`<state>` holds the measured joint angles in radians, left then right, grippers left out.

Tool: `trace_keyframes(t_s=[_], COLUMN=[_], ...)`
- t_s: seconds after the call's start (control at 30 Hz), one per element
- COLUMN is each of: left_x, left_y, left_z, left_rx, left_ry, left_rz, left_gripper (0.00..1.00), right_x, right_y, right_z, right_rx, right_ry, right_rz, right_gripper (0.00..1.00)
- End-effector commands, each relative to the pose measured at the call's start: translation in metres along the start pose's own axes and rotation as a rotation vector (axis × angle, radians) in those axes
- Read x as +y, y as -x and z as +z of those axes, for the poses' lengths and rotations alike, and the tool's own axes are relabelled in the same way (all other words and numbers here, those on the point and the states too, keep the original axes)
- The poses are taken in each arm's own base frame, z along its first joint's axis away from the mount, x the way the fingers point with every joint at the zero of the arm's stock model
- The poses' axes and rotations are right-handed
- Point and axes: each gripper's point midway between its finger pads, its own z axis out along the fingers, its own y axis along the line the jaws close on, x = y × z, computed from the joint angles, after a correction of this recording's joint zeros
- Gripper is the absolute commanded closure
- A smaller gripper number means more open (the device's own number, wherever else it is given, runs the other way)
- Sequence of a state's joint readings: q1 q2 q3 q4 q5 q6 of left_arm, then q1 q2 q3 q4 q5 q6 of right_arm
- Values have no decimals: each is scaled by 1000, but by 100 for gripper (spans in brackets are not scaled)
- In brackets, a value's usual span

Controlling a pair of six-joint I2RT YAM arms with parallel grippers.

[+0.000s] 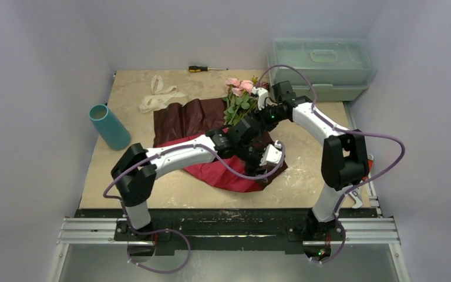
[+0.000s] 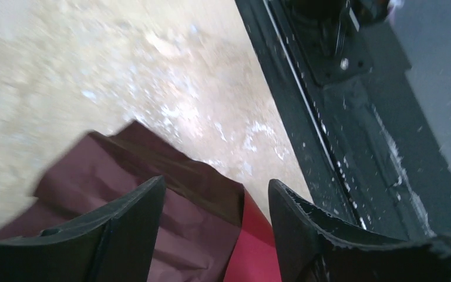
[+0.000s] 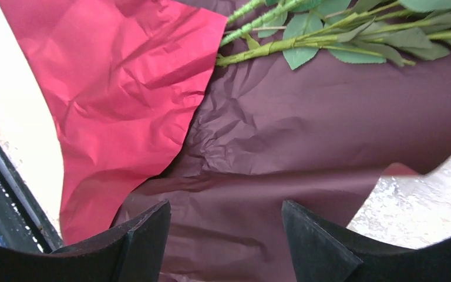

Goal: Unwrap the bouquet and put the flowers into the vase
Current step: Unfold the wrapping paper at the center of the board.

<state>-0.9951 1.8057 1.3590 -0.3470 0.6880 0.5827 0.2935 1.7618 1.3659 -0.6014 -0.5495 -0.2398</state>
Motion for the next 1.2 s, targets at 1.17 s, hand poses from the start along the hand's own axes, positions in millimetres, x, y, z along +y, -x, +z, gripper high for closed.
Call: trace_keyframes(t_s=[1.17], left_x=[168], left_y=[-196], left_z=[-133], left_rx=[27], left_ry=[227], left_rz=[-780], left_gripper=[19], right_x=[-30], right_y=[-53], right_z=[52], right_rx=[209], right_ry=[8], right_rz=[56], right_gripper=[31])
